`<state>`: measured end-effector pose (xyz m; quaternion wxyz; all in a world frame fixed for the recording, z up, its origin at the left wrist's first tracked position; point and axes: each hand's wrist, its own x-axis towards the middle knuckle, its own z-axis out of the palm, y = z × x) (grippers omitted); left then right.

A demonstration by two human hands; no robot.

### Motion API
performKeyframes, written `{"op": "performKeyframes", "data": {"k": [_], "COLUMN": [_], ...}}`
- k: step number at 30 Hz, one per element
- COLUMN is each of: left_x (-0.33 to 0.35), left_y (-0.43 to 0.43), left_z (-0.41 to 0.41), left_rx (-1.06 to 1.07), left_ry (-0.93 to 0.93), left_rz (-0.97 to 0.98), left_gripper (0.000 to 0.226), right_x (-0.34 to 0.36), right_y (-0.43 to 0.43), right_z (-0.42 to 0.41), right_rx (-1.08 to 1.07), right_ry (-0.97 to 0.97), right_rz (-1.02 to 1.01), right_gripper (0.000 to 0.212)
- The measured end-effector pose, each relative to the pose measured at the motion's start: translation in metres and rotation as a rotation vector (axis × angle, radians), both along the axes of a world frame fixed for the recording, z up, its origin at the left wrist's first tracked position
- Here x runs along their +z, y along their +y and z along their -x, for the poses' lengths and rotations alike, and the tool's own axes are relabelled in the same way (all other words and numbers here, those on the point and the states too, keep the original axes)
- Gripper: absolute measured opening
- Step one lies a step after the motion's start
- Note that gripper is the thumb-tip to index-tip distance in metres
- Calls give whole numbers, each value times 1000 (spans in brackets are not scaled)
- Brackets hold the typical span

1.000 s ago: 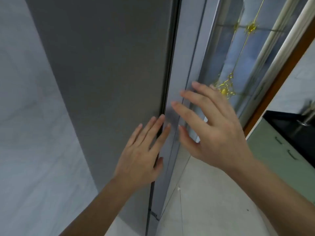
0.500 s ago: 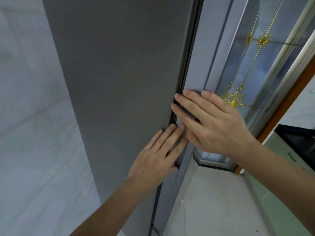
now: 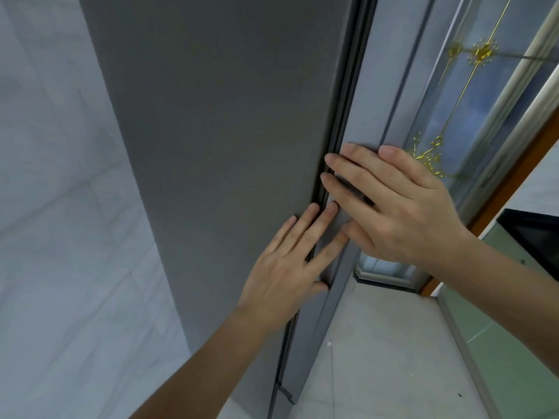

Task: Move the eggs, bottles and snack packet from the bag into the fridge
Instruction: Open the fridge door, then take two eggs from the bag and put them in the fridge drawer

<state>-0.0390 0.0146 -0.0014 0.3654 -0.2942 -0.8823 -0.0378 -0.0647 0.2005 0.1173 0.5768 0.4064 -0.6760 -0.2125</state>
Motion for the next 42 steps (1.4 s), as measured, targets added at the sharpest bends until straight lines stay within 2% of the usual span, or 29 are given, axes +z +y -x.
{"op": "performKeyframes", "data": {"k": [8, 11, 15, 19, 23, 27, 35, 42], "left_x": [-2, -5, -12, -28, -43, -45, -46, -47], "left_y": [49, 65, 86, 107, 141, 191, 292, 324], "left_z": [-11, -10, -2, 18, 35, 37, 47, 114], "left_rx": [-211, -369, -545, -567, -583, -621, -688, -480], "left_ry": [54, 70, -119, -290, -362, -349, -317, -329], "left_rz": [-18, -106, -310, -317, -146, -52, -43, -44], "left_gripper": [107, 94, 76, 61, 60, 72, 80, 76], "right_x": [-6, -7, -8, -18, -33, -57, -112, -145], "right_y": [61, 91, 129, 164, 198, 224, 279, 342], "right_z": [-31, -49, -75, -101, -121, -132, -110, -61], "right_rx": [-54, -114, -186, -258, -359, -427, -551, -671], "right_ry": [4, -22, -89, -139, -190, -252, -525, -691], "right_rz": [-10, -29, -6, 139, 282, 372, 512, 553], "right_gripper": [45, 48, 45, 30, 24, 24, 42, 60]}}
